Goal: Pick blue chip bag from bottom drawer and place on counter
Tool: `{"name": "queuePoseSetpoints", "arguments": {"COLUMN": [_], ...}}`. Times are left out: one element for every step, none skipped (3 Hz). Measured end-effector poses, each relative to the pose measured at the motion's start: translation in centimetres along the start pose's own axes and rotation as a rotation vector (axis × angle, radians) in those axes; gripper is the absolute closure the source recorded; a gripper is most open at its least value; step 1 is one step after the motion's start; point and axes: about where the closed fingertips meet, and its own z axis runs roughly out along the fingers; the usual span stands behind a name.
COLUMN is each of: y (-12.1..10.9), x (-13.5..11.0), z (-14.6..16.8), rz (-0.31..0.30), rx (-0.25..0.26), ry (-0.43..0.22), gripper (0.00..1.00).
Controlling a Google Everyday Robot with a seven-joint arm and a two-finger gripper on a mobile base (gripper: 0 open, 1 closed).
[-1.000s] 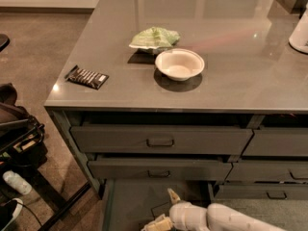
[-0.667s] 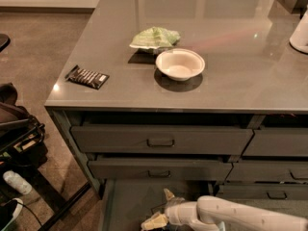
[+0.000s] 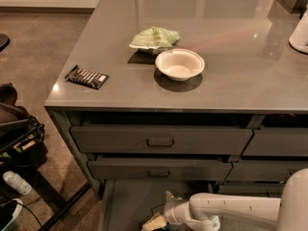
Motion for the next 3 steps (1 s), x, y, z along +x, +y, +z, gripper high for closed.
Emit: {"name": "queuePoseSetpoints", "arguments": {"y": [-0.5, -2.0, -3.2], "x": [0.6, 3.1, 5.7], "z": [-0.1, -1.1, -1.0], "rz": [0.003, 0.058, 0.115], "rx": [-0.001, 0.023, 0.012], "ry": [0.024, 0.053, 0.083], "gripper": [0.0, 0.0, 0.0]}}
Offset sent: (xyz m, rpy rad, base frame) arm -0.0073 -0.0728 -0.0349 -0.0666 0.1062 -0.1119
